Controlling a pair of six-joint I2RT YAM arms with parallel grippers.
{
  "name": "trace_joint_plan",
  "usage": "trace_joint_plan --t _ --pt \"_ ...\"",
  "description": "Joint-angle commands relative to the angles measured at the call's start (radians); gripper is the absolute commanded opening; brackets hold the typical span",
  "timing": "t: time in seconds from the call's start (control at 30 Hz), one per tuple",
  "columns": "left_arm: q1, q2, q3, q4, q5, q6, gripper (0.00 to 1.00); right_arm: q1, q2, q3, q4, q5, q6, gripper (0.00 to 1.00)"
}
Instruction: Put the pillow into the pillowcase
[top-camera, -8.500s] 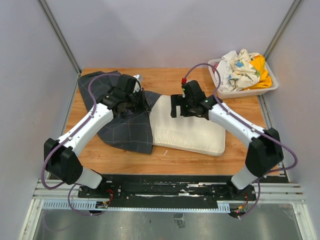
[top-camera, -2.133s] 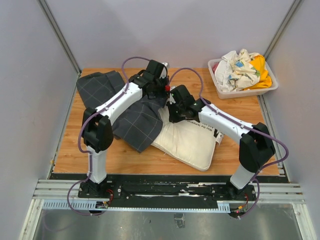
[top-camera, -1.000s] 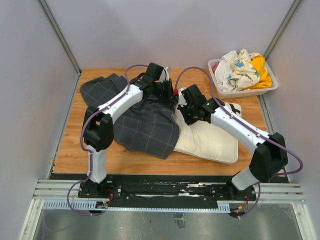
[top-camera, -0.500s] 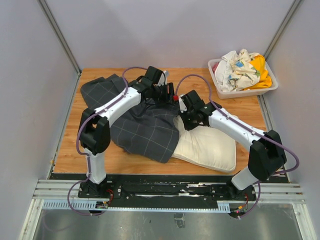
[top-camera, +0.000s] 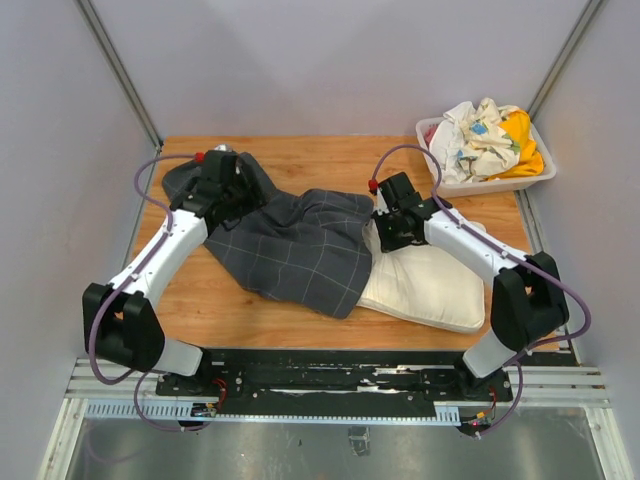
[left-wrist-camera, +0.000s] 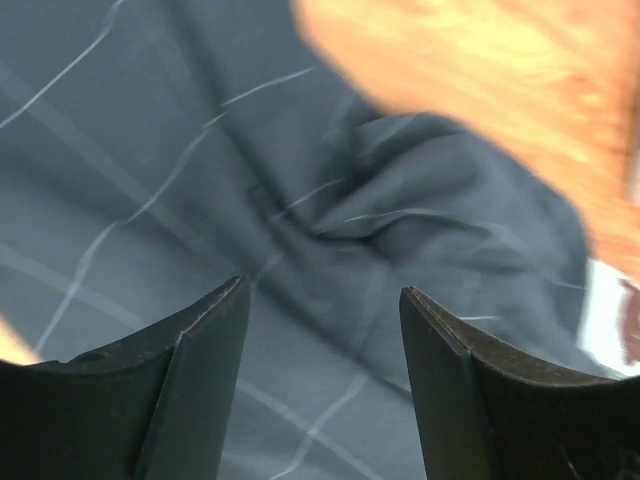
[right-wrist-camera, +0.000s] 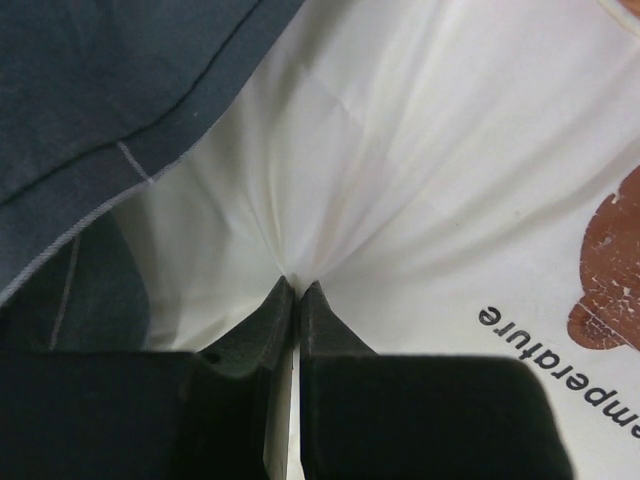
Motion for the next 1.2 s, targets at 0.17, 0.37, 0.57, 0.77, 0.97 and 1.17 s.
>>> trace_joint_plan --t 0.17,0.37,0.57,0.77,0.97,1.17 --pt "0.158 -0.113 -0.344 0.058 -0.15 -0.116 0.71 -0.049 0.046 0.087 -0.004 0.019 0.042 0.01" --pt "0.285 -0.111 -0.441 0.098 -0.11 -0.139 0.74 -0.049 0.039 0.084 -0.007 0.0 0.039 0.01" --pt "0.295 0.033 -0.424 0.153 -0.102 -0.145 0.77 -0.048 0.028 0.077 -0.011 -0.012 0.036 0.01" --pt "0.297 0.128 -0.396 0.195 -0.109 -0.148 0.74 -0.049 0.004 0.069 -0.02 -0.013 0.039 0.01" --pt "0.298 0.162 -0.352 0.188 -0.121 -0.14 0.02 -0.049 -0.001 0.068 -0.02 -0.026 0.045 0.01" --pt "0.29 -0.002 -0.235 0.079 -0.118 -0.115 0.0 -0.048 0.0 0.06 -0.012 -0.028 0.053 0.01"
